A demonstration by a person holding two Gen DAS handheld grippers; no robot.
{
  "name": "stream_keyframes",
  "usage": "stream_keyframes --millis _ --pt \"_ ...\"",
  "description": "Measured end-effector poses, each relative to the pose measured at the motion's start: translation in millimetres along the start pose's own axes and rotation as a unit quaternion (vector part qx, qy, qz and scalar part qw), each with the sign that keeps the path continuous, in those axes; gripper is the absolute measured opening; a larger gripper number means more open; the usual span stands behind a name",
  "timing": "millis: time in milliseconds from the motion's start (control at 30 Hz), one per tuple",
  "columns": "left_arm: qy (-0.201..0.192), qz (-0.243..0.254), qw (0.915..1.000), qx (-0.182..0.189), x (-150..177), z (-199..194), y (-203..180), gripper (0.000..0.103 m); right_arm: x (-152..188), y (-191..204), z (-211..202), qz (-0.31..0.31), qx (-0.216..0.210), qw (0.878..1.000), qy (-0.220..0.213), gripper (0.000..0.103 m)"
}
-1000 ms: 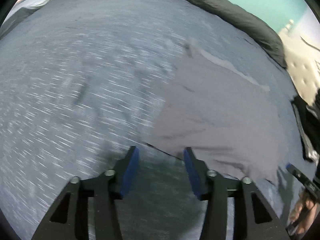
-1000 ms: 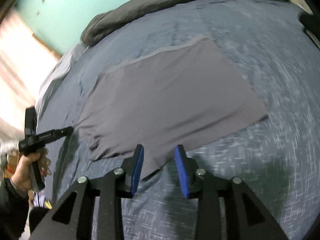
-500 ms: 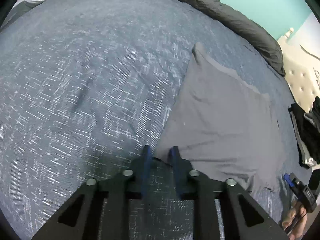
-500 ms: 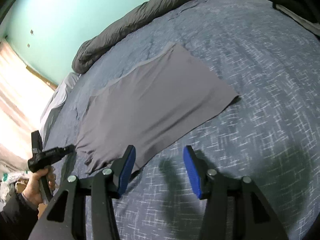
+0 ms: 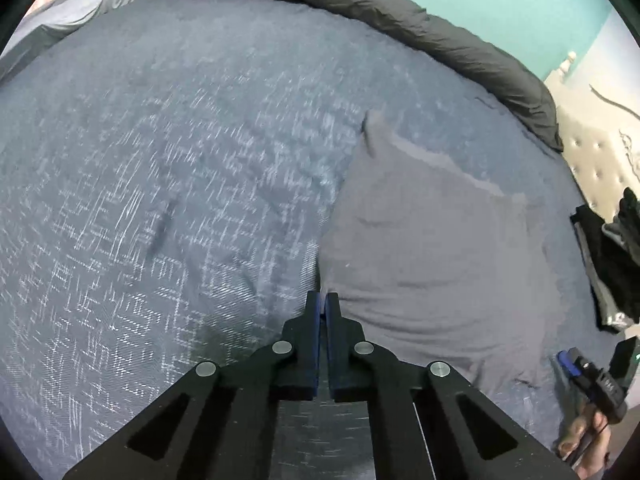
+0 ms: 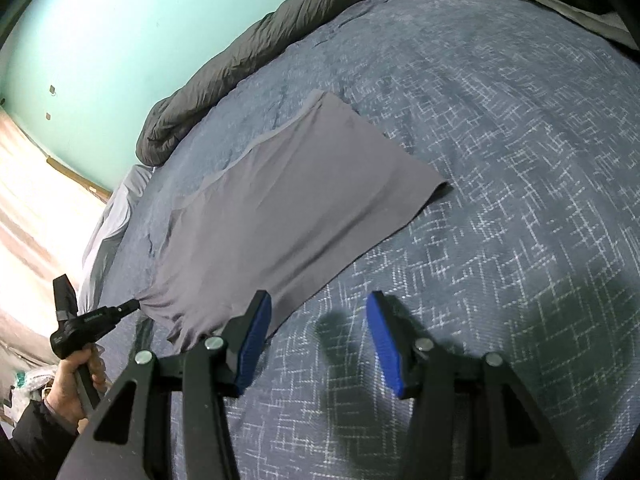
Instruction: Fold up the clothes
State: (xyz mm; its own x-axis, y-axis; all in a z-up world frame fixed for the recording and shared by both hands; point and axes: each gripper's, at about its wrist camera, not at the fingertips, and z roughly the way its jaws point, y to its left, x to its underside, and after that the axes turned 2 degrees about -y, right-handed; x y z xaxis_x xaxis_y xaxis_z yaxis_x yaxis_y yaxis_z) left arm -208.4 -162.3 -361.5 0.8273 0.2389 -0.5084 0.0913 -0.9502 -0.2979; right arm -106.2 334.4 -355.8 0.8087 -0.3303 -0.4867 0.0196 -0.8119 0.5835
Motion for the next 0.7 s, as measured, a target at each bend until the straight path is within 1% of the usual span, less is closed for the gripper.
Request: stream_keyframes --millis 167,233,267,467,600,700 --pt "-0.010 0.015 0.9997 0.015 -11 -12 -14 0.002 -1 -2 -6 0.000 -0.001 1.000 -0.006 0.050" --pt "-0.011 0.027 0.9993 0.021 -15 -29 -15 0.002 -1 -3 -8 -0.001 0.001 1.000 -0.008 0.050" --pt "-0.012 0.035 0.9990 0.024 -18 -32 -21 0.002 -1 -4 -10 -0.001 0.001 1.000 -0.010 0.050" --pt "-0.014 0.089 0.9946 0.050 -31 -39 -102 0.002 -6 -13 -18 0.009 -0.004 1.000 -0.018 0.050" --pt "-0.012 0.132 0.9880 0.079 -36 -38 -175 0.002 -11 -22 -25 0.018 -0.003 1.000 -0.025 0.050" --pt "0.002 0.170 0.9799 0.104 -29 -22 -242 0.002 -15 -30 -30 0.025 -0.003 0.999 -0.032 0.050"
